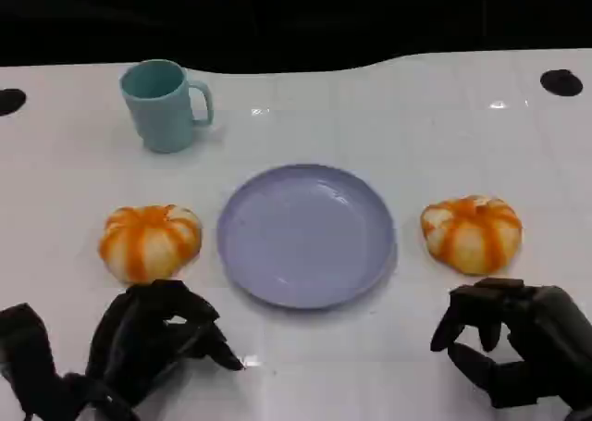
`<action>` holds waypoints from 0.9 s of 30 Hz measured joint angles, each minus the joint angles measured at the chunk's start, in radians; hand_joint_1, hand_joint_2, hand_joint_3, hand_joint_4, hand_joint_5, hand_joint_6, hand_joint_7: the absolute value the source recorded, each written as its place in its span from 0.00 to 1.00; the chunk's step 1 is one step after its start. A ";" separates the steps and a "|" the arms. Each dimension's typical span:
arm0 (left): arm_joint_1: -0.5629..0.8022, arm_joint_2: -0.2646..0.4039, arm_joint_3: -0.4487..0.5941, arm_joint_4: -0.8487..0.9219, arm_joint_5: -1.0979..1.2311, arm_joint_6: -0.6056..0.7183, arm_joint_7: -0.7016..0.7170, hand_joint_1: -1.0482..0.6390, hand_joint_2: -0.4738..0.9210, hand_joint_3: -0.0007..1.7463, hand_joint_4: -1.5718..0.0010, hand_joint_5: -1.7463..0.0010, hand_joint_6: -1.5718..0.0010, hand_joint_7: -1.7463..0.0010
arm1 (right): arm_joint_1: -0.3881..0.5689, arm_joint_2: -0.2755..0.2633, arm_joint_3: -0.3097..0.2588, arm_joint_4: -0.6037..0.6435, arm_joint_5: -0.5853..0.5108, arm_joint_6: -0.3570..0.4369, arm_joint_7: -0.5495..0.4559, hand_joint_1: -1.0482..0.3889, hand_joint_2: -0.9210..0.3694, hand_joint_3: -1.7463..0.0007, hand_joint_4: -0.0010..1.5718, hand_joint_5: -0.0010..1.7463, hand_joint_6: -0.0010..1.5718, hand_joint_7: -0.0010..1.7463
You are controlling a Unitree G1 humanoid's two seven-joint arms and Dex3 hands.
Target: Grasp the bread from the table and place it into the plate.
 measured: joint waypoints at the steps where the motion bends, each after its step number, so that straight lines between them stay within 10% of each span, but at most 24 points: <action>1: 0.000 0.000 0.000 0.000 0.000 0.000 0.000 0.00 0.79 0.00 0.00 0.66 0.00 0.79 | 0.000 0.000 0.000 0.000 0.000 0.000 0.001 0.56 0.43 0.29 0.54 1.00 0.51 0.76; 27: 0.000 0.000 0.001 0.005 0.000 -0.005 0.000 0.00 0.79 0.00 0.00 0.66 0.00 0.79 | -0.002 0.001 0.000 0.005 -0.003 0.000 0.000 0.56 0.44 0.29 0.54 1.00 0.52 0.75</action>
